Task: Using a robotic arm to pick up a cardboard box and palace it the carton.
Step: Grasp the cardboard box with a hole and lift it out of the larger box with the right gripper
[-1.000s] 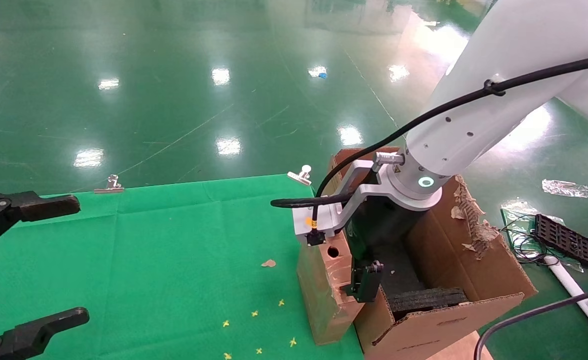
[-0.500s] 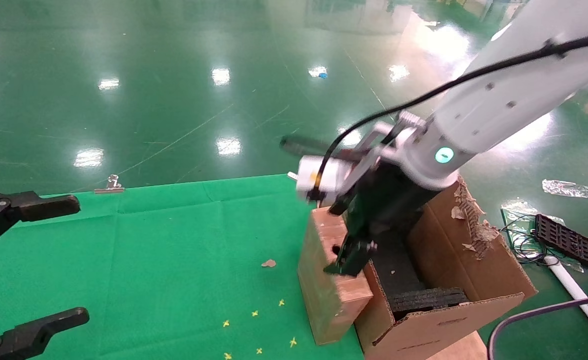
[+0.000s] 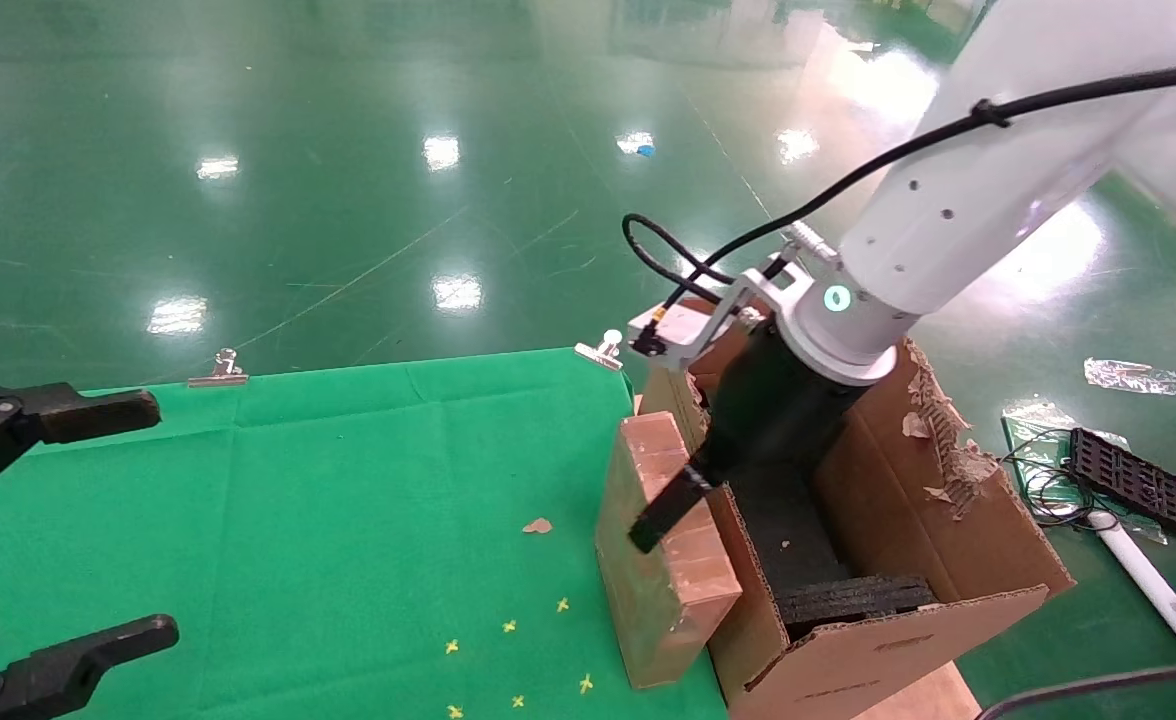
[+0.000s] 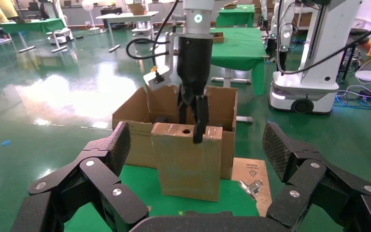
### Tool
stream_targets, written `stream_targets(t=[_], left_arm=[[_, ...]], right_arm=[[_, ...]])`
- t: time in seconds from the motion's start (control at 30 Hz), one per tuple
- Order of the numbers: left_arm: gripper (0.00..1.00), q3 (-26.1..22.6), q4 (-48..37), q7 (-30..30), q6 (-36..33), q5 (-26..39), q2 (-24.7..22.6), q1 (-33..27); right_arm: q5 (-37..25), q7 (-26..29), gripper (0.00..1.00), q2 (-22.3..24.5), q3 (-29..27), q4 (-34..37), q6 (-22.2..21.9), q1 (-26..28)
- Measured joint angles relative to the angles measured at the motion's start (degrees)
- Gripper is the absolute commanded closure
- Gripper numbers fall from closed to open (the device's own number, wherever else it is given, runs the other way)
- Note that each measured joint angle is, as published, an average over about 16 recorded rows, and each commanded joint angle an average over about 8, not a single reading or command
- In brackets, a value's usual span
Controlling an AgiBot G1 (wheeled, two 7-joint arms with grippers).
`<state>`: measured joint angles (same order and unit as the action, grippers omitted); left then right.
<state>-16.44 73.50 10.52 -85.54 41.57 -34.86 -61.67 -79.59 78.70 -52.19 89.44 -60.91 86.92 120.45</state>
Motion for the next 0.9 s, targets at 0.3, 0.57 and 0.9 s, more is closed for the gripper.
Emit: stream_targets(t=[0.3, 0.57, 0.9], left_arm=[[0.0, 0.0, 0.0, 0.0, 0.0, 0.0, 0.0, 0.0], [0.36, -0.1, 0.0, 0.0, 0.0, 0.0, 0.0, 0.0], [0.98, -0.1, 0.0, -0.1, 0.0, -0.1, 0.0, 0.0]], right_arm=[[0.4, 2.8, 0.37, -3.0, 1.1, 5.1, 0.0, -2.4], [-0.4, 3.6, 1.0, -4.4, 2.0, 5.9, 0.4, -3.0], [-0.9, 4.6, 1.0, -4.5, 2.9, 5.0, 1.0, -3.1]])
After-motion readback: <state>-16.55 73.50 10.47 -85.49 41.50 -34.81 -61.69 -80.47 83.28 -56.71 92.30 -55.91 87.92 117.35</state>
